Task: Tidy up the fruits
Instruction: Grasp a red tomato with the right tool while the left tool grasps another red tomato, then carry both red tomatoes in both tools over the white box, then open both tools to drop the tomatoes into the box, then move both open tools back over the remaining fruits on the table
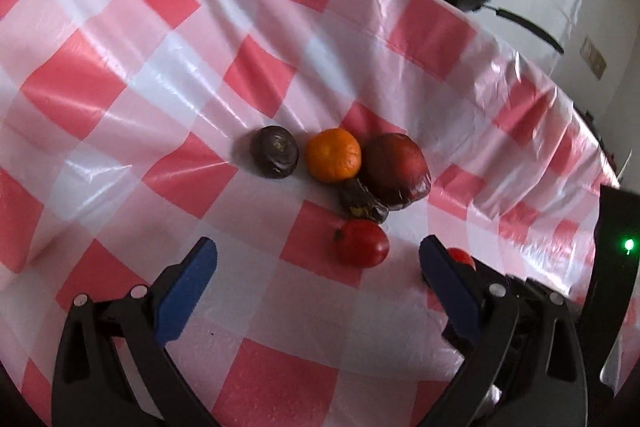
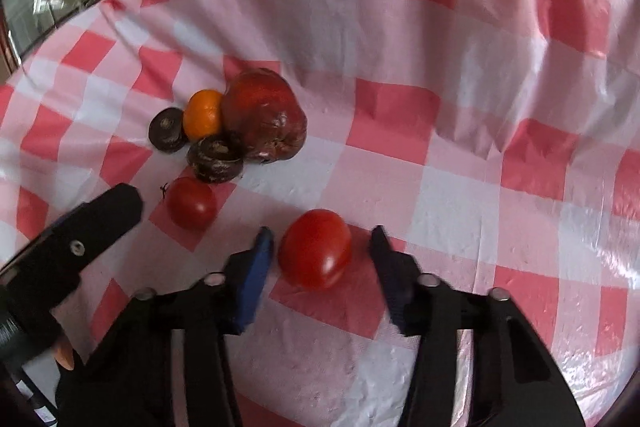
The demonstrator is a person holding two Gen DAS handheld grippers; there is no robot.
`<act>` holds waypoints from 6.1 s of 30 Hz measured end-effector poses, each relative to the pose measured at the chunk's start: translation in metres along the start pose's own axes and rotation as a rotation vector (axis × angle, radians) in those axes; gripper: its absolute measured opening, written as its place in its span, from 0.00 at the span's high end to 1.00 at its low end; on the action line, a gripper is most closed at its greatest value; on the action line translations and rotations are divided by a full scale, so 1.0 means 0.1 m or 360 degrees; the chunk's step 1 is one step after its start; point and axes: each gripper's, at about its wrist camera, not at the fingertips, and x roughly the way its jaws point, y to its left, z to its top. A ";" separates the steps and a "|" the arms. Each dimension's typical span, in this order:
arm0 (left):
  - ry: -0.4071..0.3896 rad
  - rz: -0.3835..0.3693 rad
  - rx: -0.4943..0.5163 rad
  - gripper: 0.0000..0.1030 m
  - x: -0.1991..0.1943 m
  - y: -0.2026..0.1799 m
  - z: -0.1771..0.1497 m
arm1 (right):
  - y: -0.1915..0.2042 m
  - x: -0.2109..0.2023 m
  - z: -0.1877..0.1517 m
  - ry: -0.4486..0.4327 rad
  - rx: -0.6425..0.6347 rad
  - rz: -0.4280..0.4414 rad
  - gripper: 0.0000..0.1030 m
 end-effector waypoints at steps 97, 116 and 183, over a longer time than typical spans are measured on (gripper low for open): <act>-0.0175 0.0592 -0.0023 0.63 -3.50 2.61 -2.21 | 3.05 -2.18 -2.78 -0.0080 -0.0787 0.0713 0.67; 0.0102 0.0847 -0.0235 0.63 -3.28 3.47 -2.87 | 3.87 -2.02 -3.68 0.0125 -0.1370 0.0834 0.67; -0.0352 0.0422 0.0063 0.02 -2.66 1.45 -1.00 | 1.59 -2.37 -1.79 -0.0567 -0.0362 0.0448 0.16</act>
